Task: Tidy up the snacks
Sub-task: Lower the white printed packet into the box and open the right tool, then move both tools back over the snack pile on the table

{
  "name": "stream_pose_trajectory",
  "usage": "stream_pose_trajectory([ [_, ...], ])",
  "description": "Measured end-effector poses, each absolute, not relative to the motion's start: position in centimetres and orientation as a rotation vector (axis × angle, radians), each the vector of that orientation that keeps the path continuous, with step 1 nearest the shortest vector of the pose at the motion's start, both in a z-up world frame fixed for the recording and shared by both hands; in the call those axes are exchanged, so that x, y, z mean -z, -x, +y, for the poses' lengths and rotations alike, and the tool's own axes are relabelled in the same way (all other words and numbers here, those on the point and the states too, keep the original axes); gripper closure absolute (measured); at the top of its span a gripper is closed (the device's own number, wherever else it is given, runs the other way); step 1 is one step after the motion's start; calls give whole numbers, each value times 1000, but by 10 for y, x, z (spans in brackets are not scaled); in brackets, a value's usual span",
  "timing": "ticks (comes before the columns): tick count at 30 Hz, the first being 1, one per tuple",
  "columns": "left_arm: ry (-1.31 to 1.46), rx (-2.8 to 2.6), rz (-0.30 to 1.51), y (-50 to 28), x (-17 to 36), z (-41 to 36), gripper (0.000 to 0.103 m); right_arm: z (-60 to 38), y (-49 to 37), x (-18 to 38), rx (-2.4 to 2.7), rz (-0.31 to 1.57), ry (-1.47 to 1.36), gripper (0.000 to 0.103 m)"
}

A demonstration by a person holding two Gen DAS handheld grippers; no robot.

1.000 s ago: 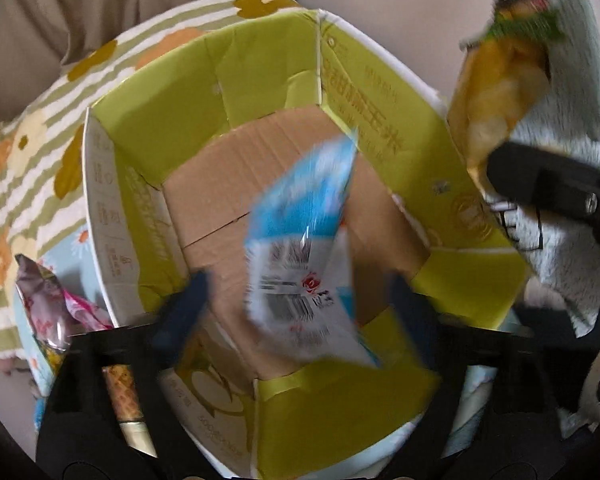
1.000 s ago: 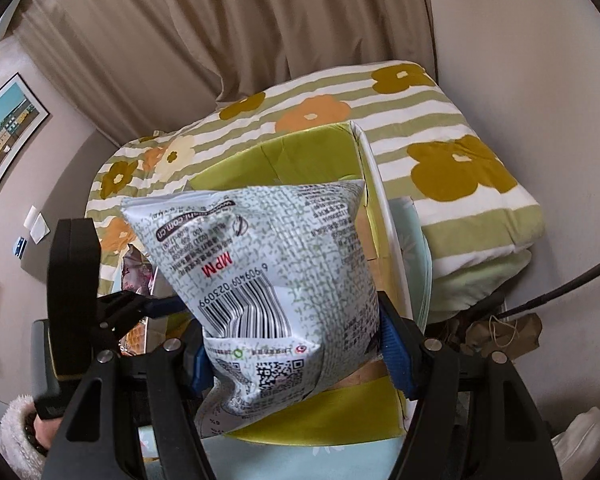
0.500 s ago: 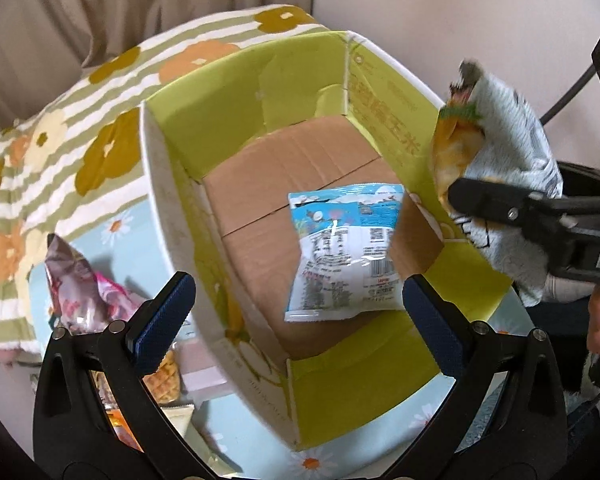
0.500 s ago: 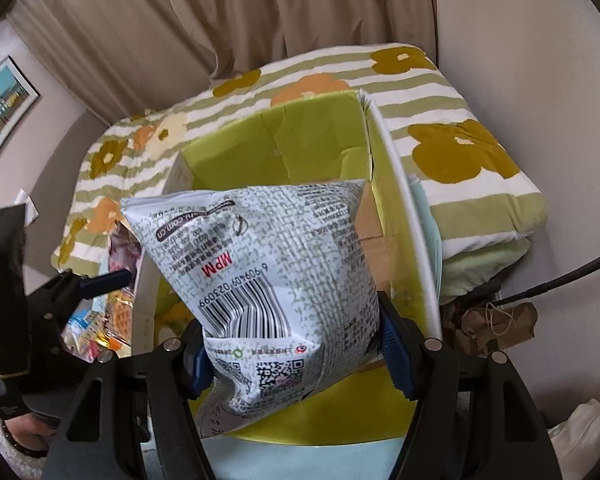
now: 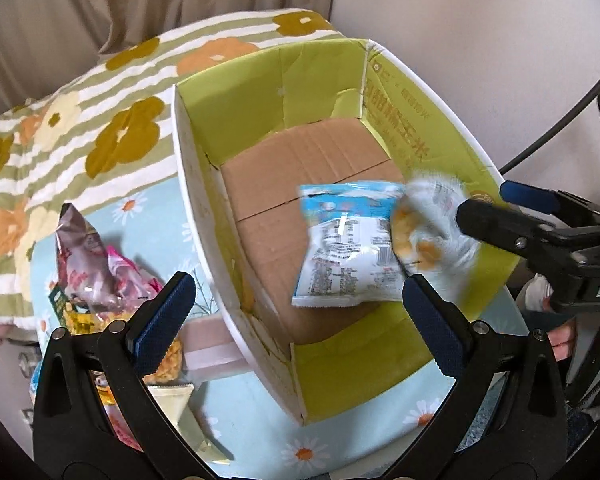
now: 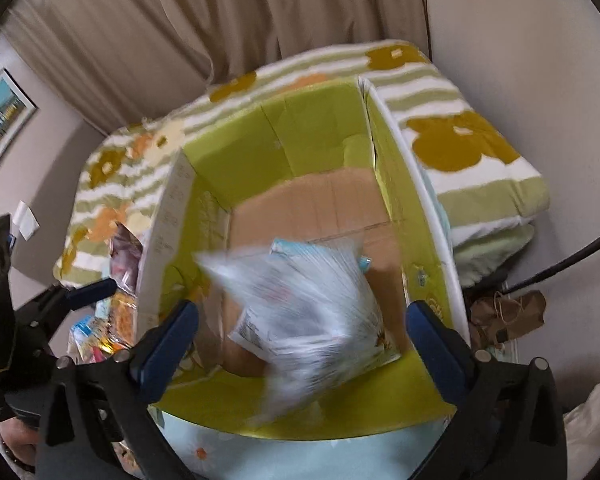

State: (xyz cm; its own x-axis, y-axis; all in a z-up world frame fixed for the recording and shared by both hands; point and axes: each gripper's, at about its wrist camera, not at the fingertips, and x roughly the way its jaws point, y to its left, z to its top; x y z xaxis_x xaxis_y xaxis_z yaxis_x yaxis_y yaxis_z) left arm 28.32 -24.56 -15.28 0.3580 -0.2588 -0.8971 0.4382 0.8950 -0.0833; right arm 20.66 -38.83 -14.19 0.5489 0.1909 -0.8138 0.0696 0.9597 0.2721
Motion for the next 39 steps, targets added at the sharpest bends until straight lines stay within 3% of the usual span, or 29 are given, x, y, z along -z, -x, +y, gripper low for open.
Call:
stream_pose_trajectory([
  [22,-143,286,1046,-222,119,-216,0,-378,-179,111,-202,914,-178,0],
  [39,16,-24,1051,-156,111,-57,0,-285,-164,100,-418,854,-54,0],
])
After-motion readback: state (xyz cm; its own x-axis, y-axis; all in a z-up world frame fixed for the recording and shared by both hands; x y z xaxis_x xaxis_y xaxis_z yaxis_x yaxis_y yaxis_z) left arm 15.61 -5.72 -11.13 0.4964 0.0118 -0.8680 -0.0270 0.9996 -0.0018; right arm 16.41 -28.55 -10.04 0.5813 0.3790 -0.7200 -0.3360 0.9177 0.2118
